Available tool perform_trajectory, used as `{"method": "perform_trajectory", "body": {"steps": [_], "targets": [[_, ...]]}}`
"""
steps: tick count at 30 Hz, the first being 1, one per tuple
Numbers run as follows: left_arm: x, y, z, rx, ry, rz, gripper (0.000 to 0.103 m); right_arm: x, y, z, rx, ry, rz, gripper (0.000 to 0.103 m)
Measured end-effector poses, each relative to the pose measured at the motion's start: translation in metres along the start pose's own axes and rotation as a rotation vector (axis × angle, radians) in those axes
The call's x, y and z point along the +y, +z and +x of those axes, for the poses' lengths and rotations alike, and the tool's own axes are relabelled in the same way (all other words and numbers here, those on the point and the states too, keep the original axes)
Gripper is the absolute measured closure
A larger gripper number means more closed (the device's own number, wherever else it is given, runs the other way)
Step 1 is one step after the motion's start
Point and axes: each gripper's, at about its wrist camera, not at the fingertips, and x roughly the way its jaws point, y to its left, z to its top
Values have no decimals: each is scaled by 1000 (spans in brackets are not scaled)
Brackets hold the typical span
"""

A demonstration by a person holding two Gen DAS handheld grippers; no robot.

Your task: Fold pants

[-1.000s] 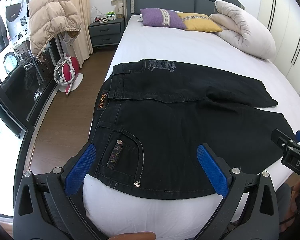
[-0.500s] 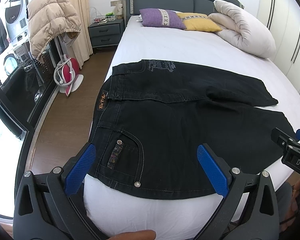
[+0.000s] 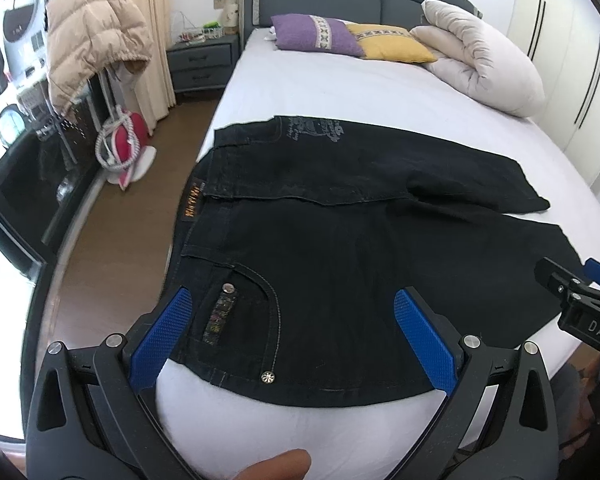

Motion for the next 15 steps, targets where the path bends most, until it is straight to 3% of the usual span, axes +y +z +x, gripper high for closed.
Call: {"method": "perform_trajectory", "body": {"steps": [5,8,12,15], "targets": [[9,10,15,-31,-77,35,0,3,6,9,8,5,-8,0],[11,20,33,3,-139,81,0,6,11,16,9,22,-19,0],[7,31,51,-15,-115,154,0,10,21,27,-2,80,-71,0],[7,50,74,52,-138,183,0,14,35,38,-18,149,-135,0]]}}
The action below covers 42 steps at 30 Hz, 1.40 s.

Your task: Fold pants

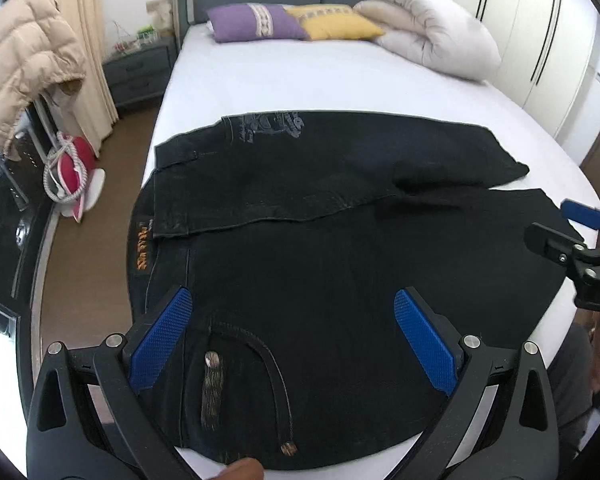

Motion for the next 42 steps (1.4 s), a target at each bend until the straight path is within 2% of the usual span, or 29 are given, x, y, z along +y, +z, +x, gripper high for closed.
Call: {"method": "perform_trajectory", "body": {"steps": [2,4,7,10,14,18,21,25,27,28,30,31,32,33,34,35,38,42], "targets": [[12,24,9,-48,18,16,0,-3,12,9,-8,43,-43,0],[22,54,26,-60,43,83,0,-10,26,20,-13,90,-83,0],[42,105,60,-51,15,160,0,-21,44,35,-20,149,-120,0],[63,155,105,4,-51,223,0,-26,54,50,-17,214,-171,4],[92,203,169,114,-75,305,0,-31,55,69,21,314,-208,9],[108,214,210,186,-106,320,0,-36,46,82,52,414,-223,20],[117,227,235,213,-167,289,0,-36,44,94,86,454,-241,27],[128,237,262,251,-201,258,2,-38,50,104,93,490,-250,31],[126,235,278,300,-202,278,14,-40,58,111,96,504,-240,33],[124,233,286,337,-201,293,22,-41,61,114,98,508,-236,35],[121,230,292,342,-189,313,25,-41,70,121,100,513,-233,38],[122,232,293,345,-201,304,35,-42,74,124,101,517,-232,40],[123,234,294,347,-220,290,52,-42,79,128,101,518,-233,41],[123,236,293,343,-232,283,61,-42,83,132,102,516,-237,43],[123,237,292,338,-231,286,78,-41,89,135,100,514,-246,44],[120,237,289,331,-225,295,87,-40,94,137,97,512,-257,45],[115,236,279,280,-189,319,95,-34,120,145,84,506,-311,46],[112,228,244,146,-175,333,96,-25,154,155,64,486,-371,47]]}}
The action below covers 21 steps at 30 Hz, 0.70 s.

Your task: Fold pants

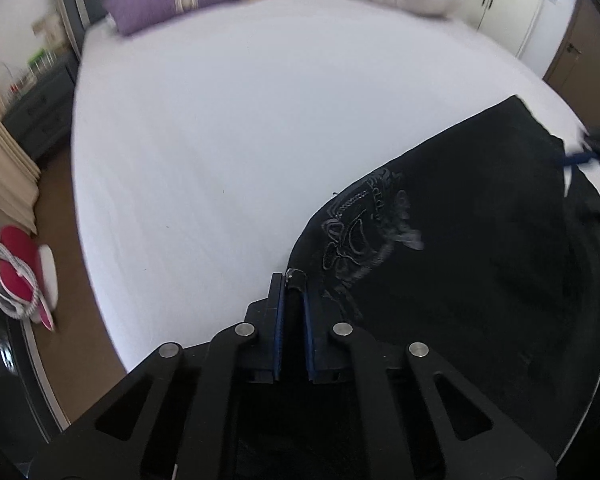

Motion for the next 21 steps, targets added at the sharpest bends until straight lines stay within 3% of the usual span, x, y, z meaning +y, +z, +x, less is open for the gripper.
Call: {"method": "perform_trajectory", "body": {"steps": [5,11,12,15,17,21], "targets": [[-22,-32,-39,-99,28,53,96,11,43,24,43,2,-164,47],[-22,-41,-61,-138,28,67,96,11,66,69,154,-63,-269,47],[-21,-39,-65,-141,23,60,96,9,67,78,178,-55,-257,50],[-30,-53,-72,-153,14,33,96,7,67,96,243,-36,-236,91],[-44,-75,-89,-159,14,28,96,8,66,95,240,-32,-214,94],[-50,-90,-108,-177,-1,1,96,2,66,76,171,2,-62,97]]}}
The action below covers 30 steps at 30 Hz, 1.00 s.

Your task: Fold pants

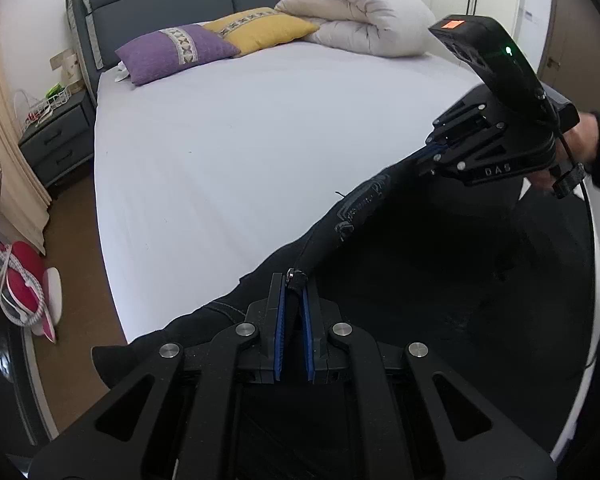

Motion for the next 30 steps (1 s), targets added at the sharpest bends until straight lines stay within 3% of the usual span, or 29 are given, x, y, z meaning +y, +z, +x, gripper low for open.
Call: {"method": "perform_trajectory", "body": {"steps": [5,10,13,19,22,30], "targets": [[-18,-11,-25,-14,-21,-37,96,25,-14,-19,-69,75,129,98],[-50,-52,-64,6,-50,-64,96,77,-48,-27,-73,166,133,98],[-76,-80,-85,29,-53,-46,96,105,-74,-34,-50,142,93,98],[-126,-143,-114,94,-52,36,96,164,-136,-58,34,-2,-116,98],[-151,-172,-126,134,-91,75,96,189,-167,-62,81,-27,-165,98],[-209,-223,-147,206,-69,207,96,234,-199,-64,134,-120,-252,98]]}}
